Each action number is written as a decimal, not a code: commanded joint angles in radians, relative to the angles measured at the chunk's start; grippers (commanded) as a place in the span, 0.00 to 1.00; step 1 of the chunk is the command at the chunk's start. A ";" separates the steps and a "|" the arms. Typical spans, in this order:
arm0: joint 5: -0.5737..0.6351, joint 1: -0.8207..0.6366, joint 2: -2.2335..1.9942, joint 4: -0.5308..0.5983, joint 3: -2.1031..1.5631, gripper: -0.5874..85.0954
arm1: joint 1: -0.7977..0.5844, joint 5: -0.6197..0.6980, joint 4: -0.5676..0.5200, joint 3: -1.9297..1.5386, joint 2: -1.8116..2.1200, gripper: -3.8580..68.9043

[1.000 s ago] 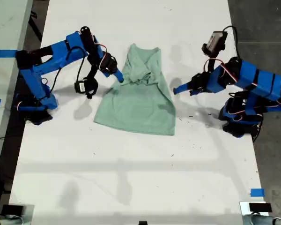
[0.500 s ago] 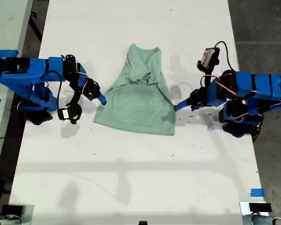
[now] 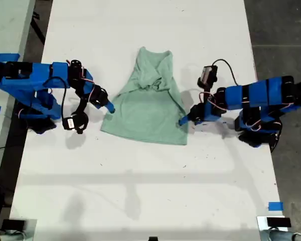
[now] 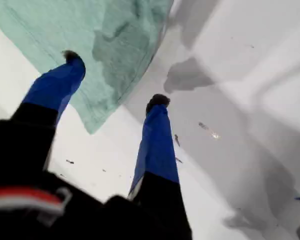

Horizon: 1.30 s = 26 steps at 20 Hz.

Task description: Fold tshirt

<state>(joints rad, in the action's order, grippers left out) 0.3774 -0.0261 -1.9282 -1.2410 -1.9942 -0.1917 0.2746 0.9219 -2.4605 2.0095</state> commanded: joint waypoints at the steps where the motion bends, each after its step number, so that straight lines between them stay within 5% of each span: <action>1: -0.005 0.006 -0.009 0.008 0.008 0.21 | -0.031 0.014 -0.041 0.129 -0.212 0.36; 2: -0.006 0.011 -0.009 0.005 0.008 0.21 | -0.038 0.021 -0.017 0.179 -0.273 0.31; 4: -0.006 0.015 -0.012 0.005 0.008 0.21 | -0.060 0.009 0.043 0.261 -0.373 0.03; 9: -0.006 0.023 -0.023 0.003 0.008 0.20 | -0.009 -0.002 0.123 0.341 -0.393 0.03; 14: -0.006 0.034 -0.026 0.000 0.009 0.20 | 0.121 0.074 0.560 0.531 -0.178 0.03; 16: -0.006 0.035 -0.028 -0.002 0.009 0.19 | 0.147 0.112 0.627 0.673 -0.242 0.03; 19: -0.006 0.031 -0.025 -0.002 0.020 0.19 | 0.143 0.107 0.465 0.770 -0.321 0.03; 23: -0.006 0.035 -0.005 0.005 0.031 0.19 | 0.118 -0.003 0.114 0.752 -0.377 0.03; 26: -0.006 0.040 0.021 -0.002 0.060 0.19 | 0.077 -0.015 -0.008 0.724 -0.488 0.03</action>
<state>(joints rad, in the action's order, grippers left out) 0.3774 -0.0092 -1.9083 -1.2410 -1.9942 -0.0798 0.2761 0.9986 -1.7564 1.5524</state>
